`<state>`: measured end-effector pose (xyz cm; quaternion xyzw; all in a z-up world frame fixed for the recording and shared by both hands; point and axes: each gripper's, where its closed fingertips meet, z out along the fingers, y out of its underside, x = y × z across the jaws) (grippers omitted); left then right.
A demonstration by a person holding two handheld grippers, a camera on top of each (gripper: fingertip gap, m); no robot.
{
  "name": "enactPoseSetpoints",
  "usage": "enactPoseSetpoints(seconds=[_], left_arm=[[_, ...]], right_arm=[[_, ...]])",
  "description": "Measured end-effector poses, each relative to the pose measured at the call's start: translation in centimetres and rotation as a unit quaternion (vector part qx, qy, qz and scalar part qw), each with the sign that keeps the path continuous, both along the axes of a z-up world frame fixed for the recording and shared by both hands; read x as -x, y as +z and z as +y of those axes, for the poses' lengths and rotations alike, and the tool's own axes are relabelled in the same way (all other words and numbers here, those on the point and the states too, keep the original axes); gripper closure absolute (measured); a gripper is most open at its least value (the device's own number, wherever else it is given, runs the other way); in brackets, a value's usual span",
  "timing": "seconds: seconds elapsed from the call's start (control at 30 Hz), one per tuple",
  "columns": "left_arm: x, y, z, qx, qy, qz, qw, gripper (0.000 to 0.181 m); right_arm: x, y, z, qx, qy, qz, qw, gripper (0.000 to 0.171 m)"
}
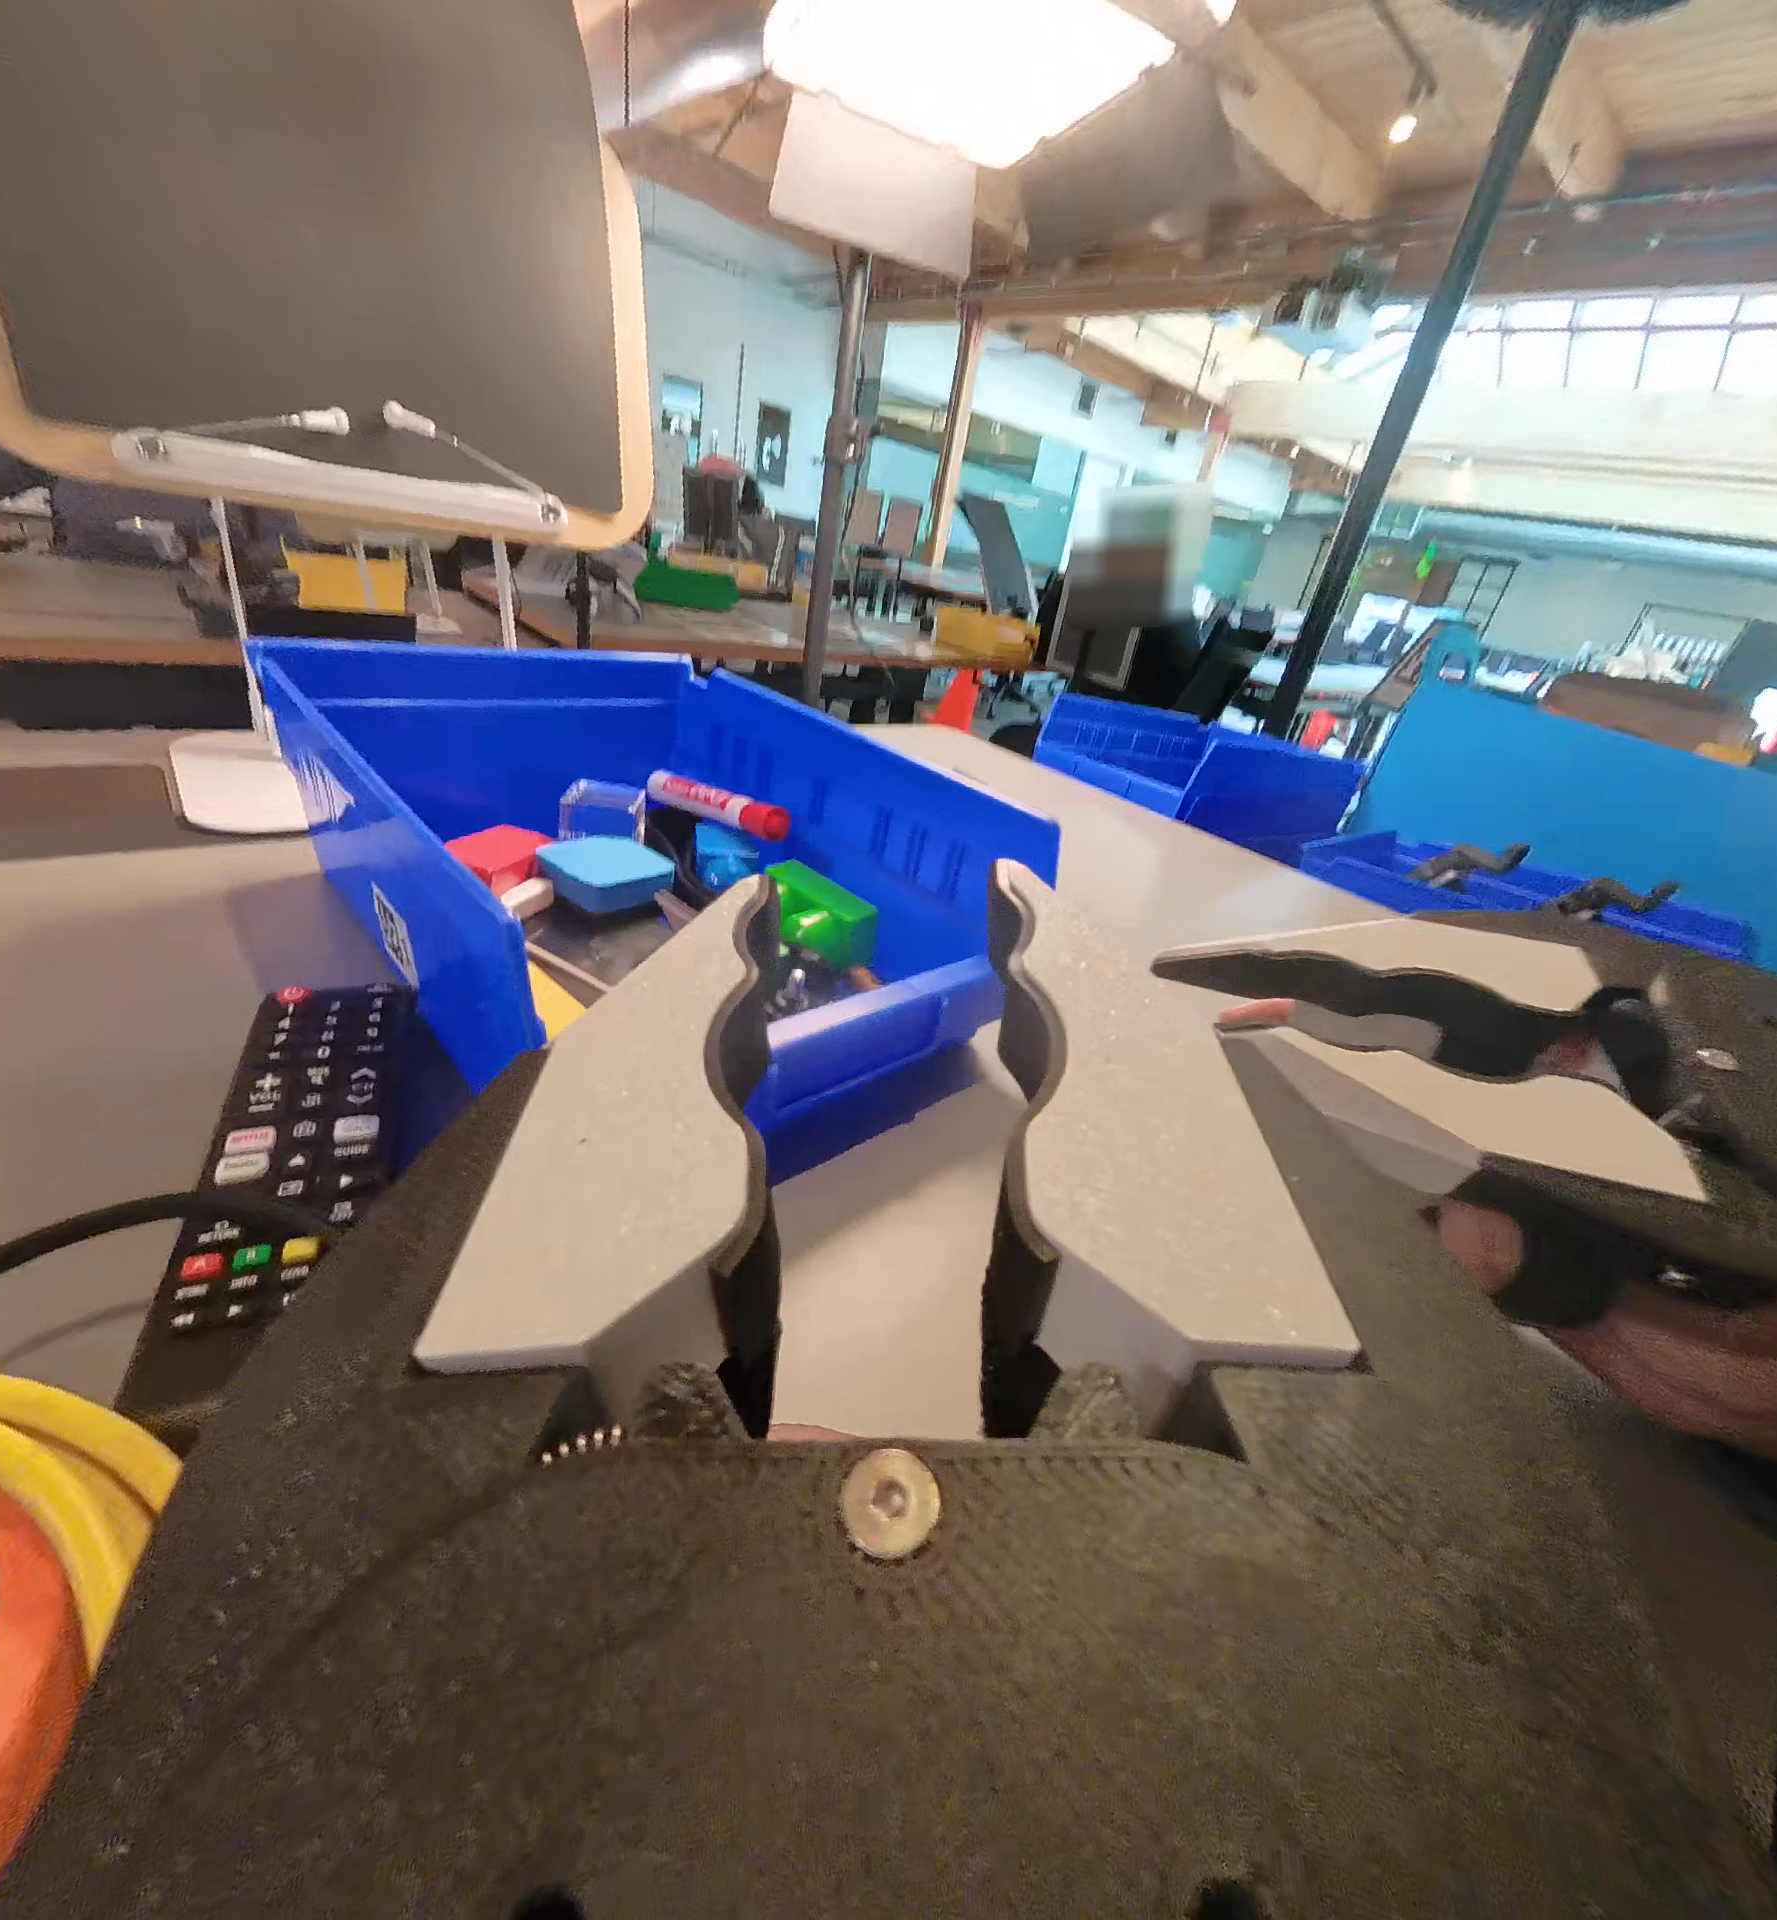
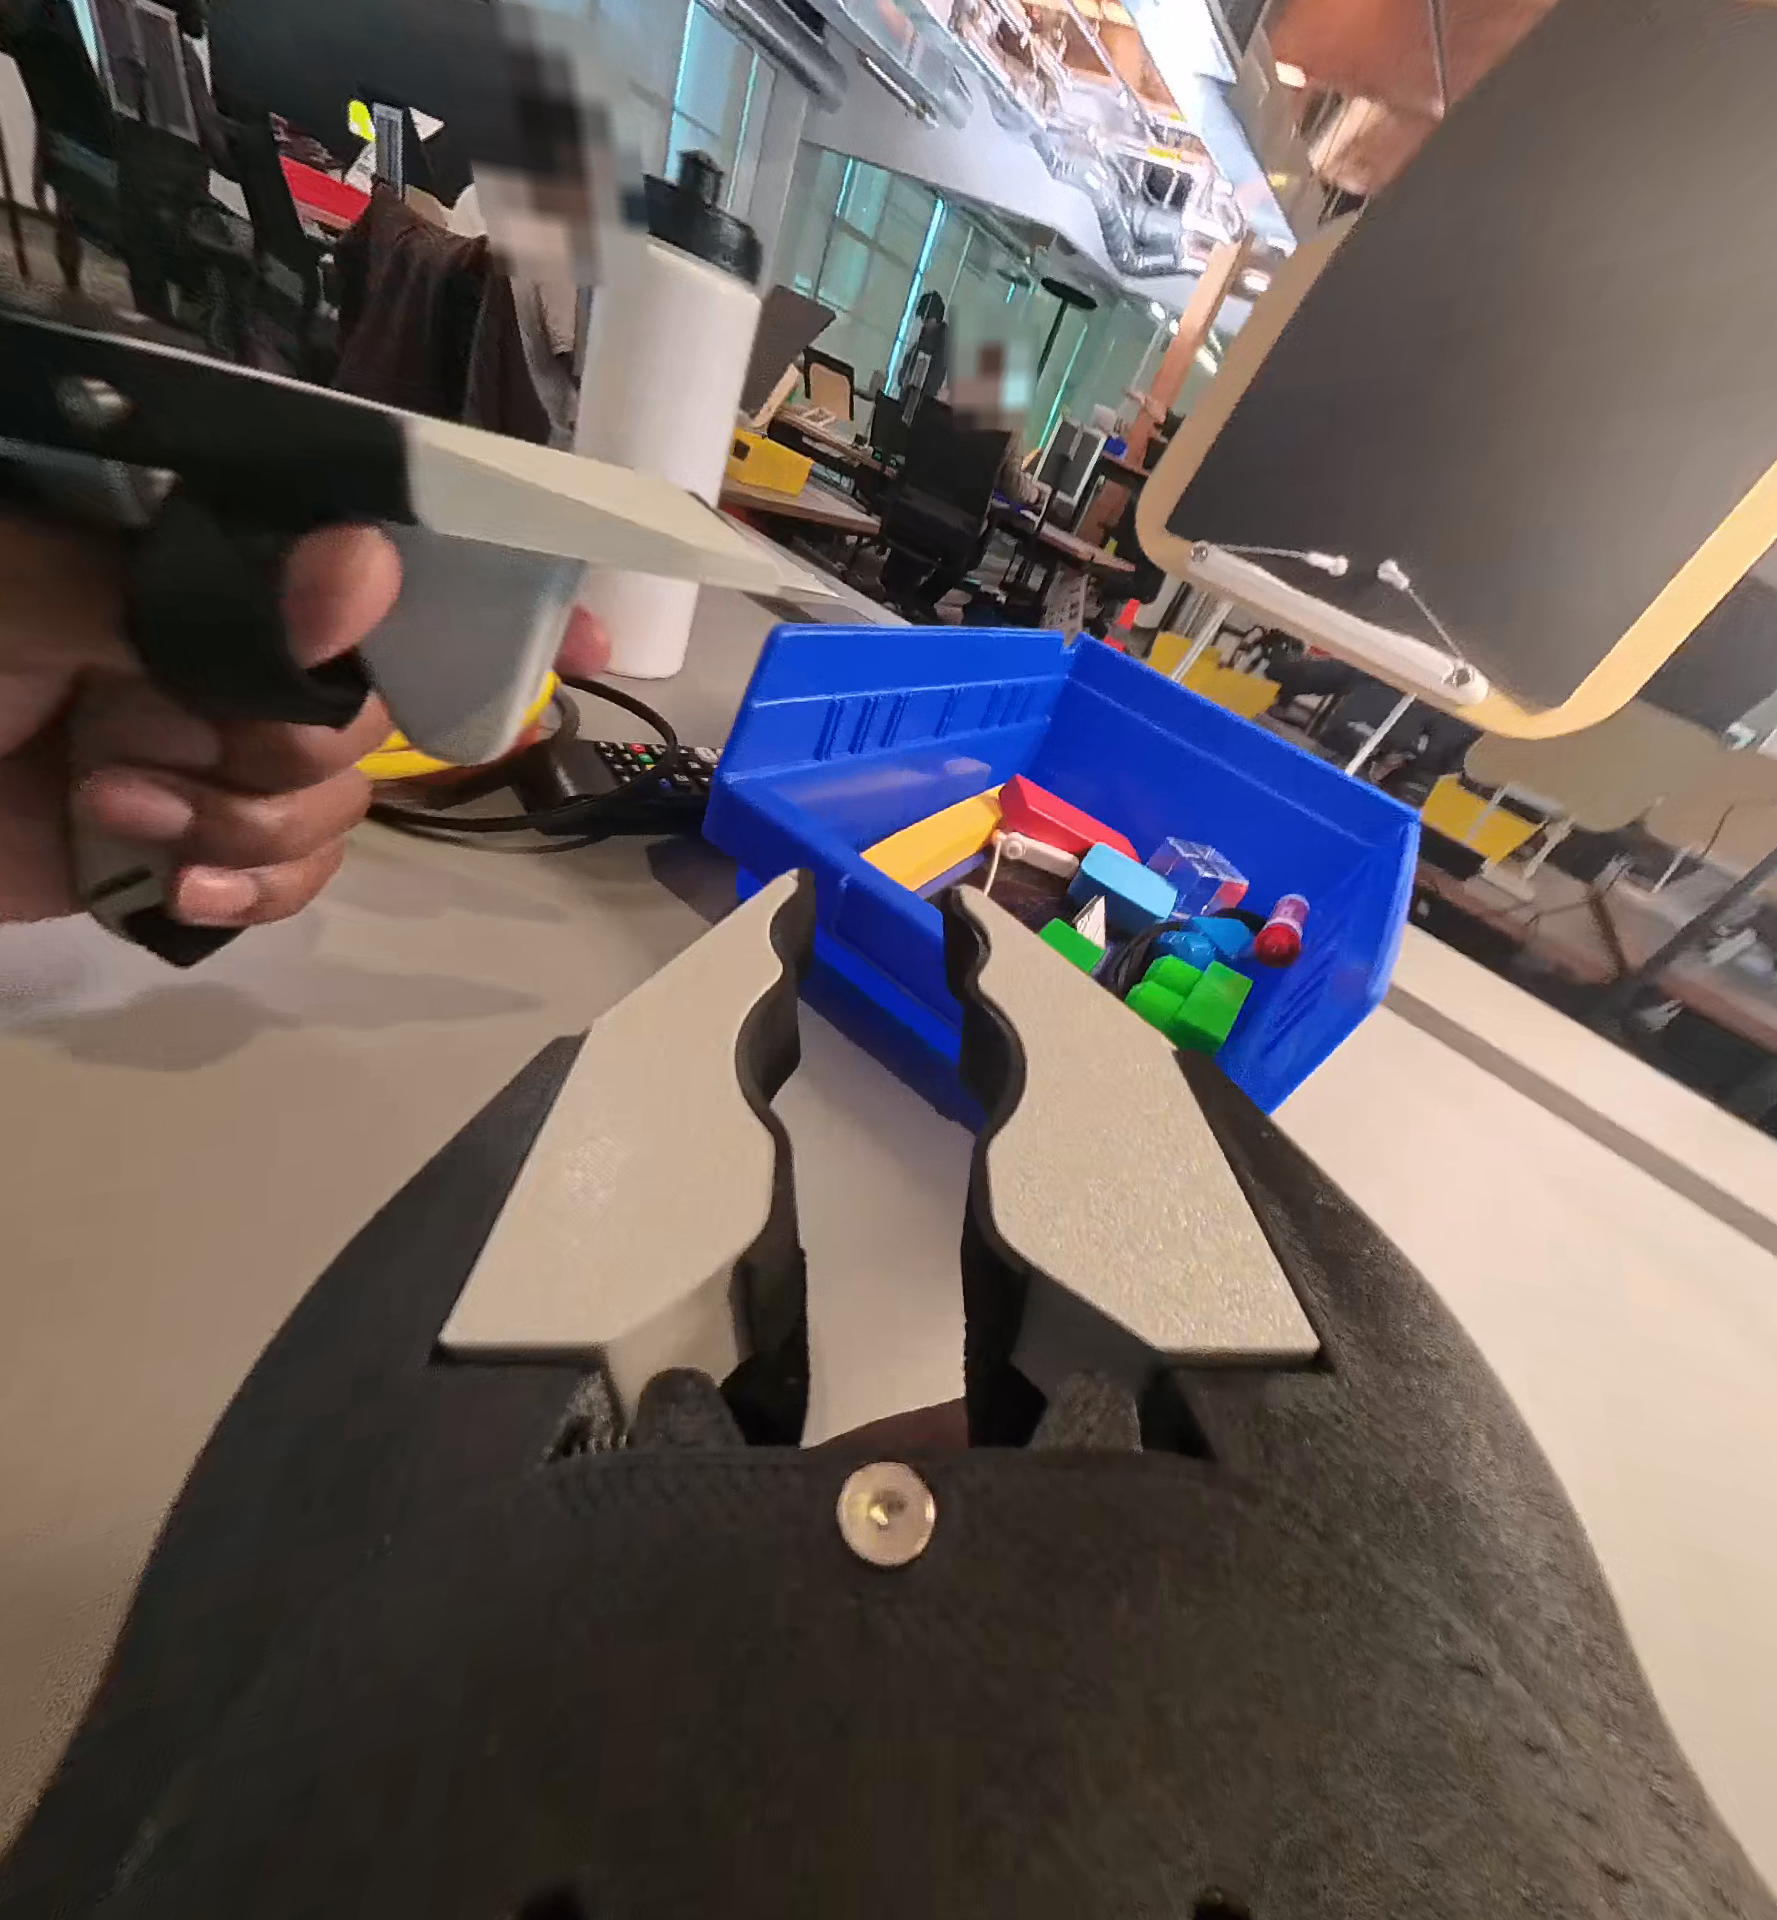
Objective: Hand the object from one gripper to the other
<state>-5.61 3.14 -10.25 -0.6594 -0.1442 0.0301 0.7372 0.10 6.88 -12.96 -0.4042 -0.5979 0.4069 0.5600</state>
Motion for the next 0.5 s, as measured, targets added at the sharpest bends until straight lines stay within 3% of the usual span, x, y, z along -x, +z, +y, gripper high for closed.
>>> enactPoseSetpoints(seconds=[0.23, 0.37, 0.5], left_arm=[[1.5, 2.1, -2.4, -0.064, 0.062, 0.027, 0.996, 0.144], [2.1, 2.3, -3.0, -0.086, 0.064, 0.004, 0.994, 0.145], [2.2, 2.4, -3.2, -0.094, 0.066, -0.001, 0.993, 0.146]], right_arm=[[3.4, 4.0, 1.8, -0.02, 0.009, -0.051, 0.998, 0.144], [7.9, 4.9, 2.9, -0.047, 0.041, -0.165, 0.984, 0.143], [13.9, 3.5, 7.1, -0.098, -0.004, -0.288, 0.953, 0.137]])
